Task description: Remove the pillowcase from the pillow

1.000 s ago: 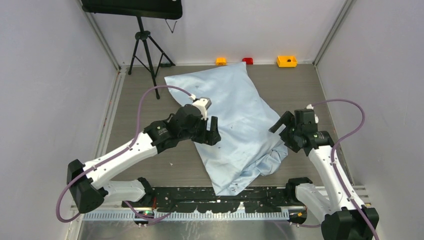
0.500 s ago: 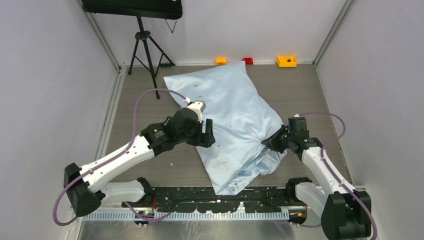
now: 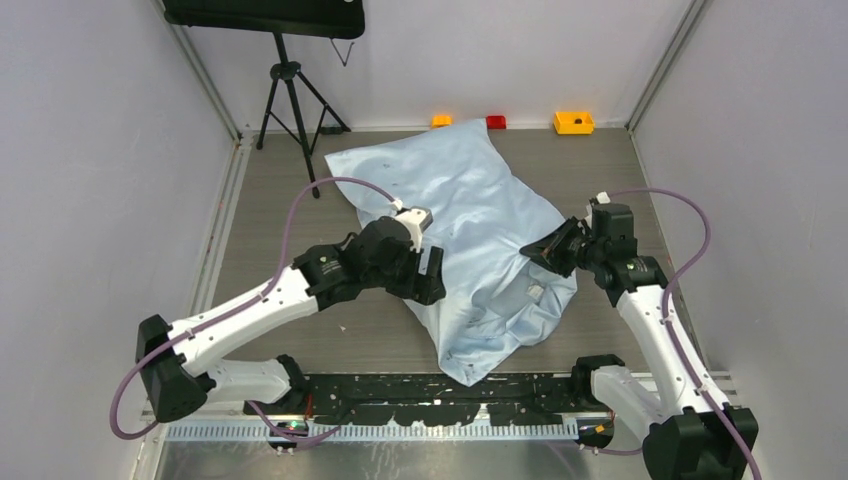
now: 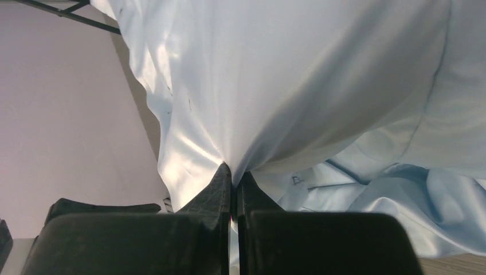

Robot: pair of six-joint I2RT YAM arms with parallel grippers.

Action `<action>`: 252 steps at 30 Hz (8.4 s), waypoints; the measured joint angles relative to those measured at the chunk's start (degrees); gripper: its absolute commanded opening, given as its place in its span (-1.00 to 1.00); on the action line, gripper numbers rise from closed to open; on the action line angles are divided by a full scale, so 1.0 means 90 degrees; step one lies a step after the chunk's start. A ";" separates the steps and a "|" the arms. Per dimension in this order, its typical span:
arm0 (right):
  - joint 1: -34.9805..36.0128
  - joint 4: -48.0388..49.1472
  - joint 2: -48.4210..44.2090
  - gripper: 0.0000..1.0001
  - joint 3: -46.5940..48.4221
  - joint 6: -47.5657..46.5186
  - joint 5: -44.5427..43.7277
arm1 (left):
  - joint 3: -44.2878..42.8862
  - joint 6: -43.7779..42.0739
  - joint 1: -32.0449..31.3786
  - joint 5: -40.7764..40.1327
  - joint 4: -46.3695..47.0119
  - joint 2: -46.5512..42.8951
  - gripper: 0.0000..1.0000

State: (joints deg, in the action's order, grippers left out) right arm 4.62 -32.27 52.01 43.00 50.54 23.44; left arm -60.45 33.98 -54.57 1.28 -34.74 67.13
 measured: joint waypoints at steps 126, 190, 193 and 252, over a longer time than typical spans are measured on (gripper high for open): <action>0.4544 -0.0750 0.2212 -1.00 0.3271 -0.2348 -0.5022 | -0.1379 -0.1224 -0.1231 -0.1290 -0.1137 -0.0991 0.26; 0.4347 -0.0969 0.1802 -0.99 0.3626 -0.1625 -0.4143 | -0.0408 -0.3028 -0.1277 -0.3866 -0.0138 0.1790 0.22; 0.4342 -0.1003 0.1741 -0.99 0.3614 -0.1622 -0.4138 | -0.0408 -0.3002 -0.1161 -0.3752 -0.0107 0.1868 -0.37; 0.1897 -0.0012 0.4301 -0.70 0.2688 -0.2057 -0.2943 | -0.0291 -0.2016 -0.0748 0.0097 -0.0673 -0.0753 -1.00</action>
State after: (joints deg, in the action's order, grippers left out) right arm 21.69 -32.38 90.72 67.20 32.03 -3.05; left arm -63.07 15.84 -61.30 2.15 -40.80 60.36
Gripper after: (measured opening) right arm 0.058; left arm 0.027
